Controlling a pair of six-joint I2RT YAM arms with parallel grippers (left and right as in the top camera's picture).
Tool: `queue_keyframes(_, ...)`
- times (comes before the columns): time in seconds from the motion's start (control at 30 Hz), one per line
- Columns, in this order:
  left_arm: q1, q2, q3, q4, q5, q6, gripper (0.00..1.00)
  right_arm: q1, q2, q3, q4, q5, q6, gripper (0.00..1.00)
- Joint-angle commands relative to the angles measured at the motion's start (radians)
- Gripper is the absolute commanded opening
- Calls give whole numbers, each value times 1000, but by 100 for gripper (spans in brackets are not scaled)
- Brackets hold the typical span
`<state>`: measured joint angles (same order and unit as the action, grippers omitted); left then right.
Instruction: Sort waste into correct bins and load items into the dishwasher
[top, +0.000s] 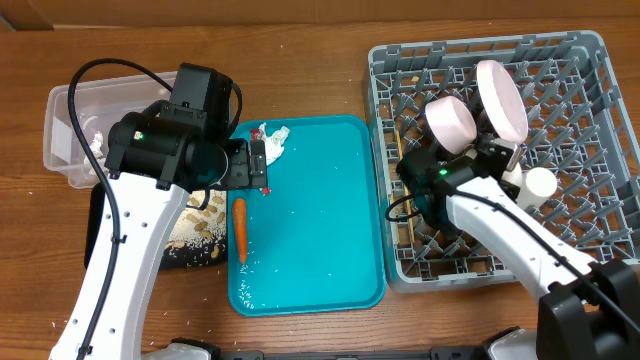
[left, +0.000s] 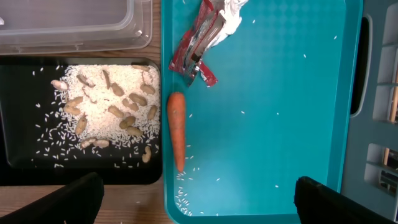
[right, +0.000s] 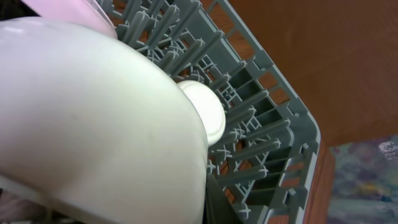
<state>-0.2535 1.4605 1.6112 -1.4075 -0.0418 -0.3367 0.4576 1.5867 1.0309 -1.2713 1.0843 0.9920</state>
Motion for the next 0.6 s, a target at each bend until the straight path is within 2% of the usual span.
queue_keyframes(0.0, -2, -15, 22, -2, -10, 19, 100, 27, 27, -37, -29, -151, 4, 4)
queue_keyframes(0.13, -2, -15, 22, -2, -10, 19, 100, 41, 27, -24, -37, -180, 4, 4)
queue_keyframes(0.2, -2, -15, 22, -1, -10, 19, 100, 47, 25, 3, -47, -206, 3, 9)
queue_keyframes(0.37, -2, -15, 21, 13, -10, 19, 100, 87, -3, 151, -85, -254, -75, 39)
queue_keyframes(0.4, -2, -15, 21, 14, -10, 19, 100, 104, -13, 192, -85, -261, -113, 54)
queue_keyframes(0.5, -2, -15, 21, 13, -10, 19, 100, 146, -34, 295, -82, -279, -198, 80)
queue_keyframes(0.57, -2, -15, 21, 13, -10, 19, 100, 169, -39, 362, -66, -310, -266, 86)
